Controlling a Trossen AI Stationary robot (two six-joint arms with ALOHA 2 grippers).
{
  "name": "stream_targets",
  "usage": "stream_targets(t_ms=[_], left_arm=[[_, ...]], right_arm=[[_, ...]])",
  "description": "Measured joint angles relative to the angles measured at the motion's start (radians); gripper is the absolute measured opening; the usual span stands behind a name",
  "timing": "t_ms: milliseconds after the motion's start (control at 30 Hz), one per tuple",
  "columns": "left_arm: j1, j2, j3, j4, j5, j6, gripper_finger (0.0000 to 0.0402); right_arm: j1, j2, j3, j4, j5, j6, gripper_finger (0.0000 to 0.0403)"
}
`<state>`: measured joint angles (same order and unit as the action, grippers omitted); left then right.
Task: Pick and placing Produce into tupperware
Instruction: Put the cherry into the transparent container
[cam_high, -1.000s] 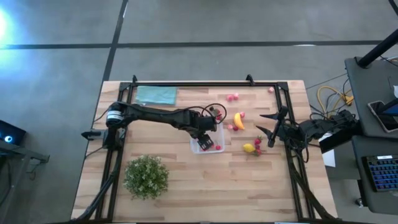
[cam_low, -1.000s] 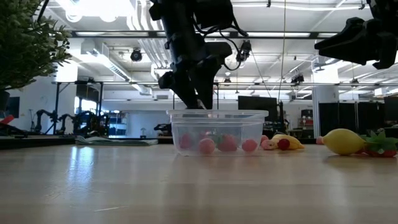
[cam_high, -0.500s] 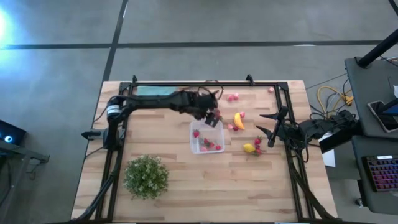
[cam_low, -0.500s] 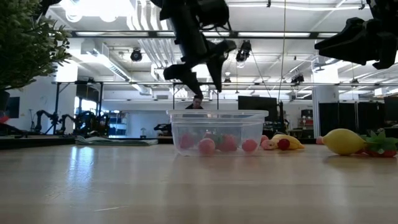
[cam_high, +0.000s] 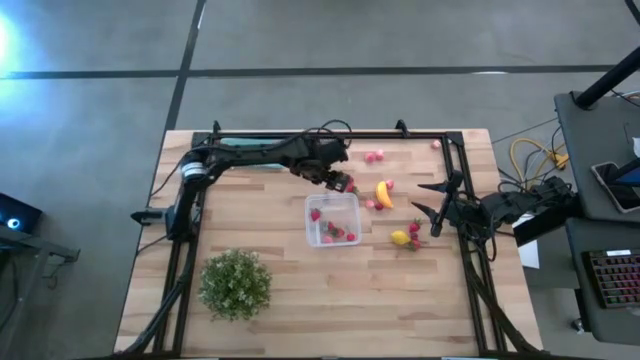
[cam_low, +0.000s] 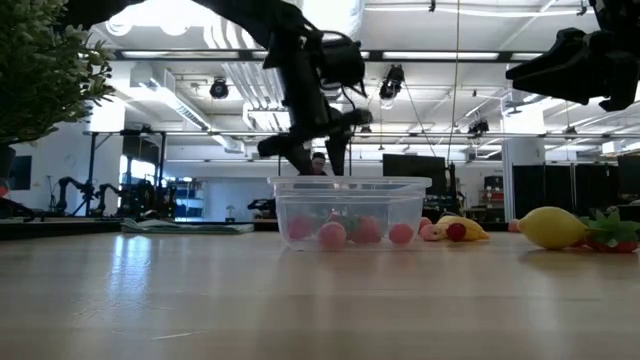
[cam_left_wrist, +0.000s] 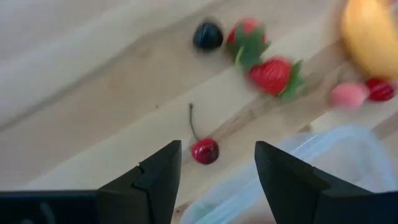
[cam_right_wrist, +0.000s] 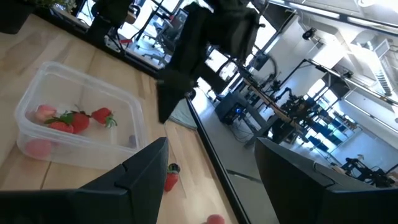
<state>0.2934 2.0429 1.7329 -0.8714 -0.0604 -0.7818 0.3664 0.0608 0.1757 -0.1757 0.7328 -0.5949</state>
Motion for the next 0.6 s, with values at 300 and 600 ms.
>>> stream_targets(t_ms=[300,600], left_arm=[[-0.003,0.052,-0.001,0.002,0.003,0.000,0.0190],[-0.008,0.099,-0.004,-0.001,0.077,0.001,0.0190]], right_arm=[[0.000,0.000,0.000,0.000,0.000,0.000,0.0233],[0.000,0.000,0.000,0.000,0.000,0.000,0.0233]])
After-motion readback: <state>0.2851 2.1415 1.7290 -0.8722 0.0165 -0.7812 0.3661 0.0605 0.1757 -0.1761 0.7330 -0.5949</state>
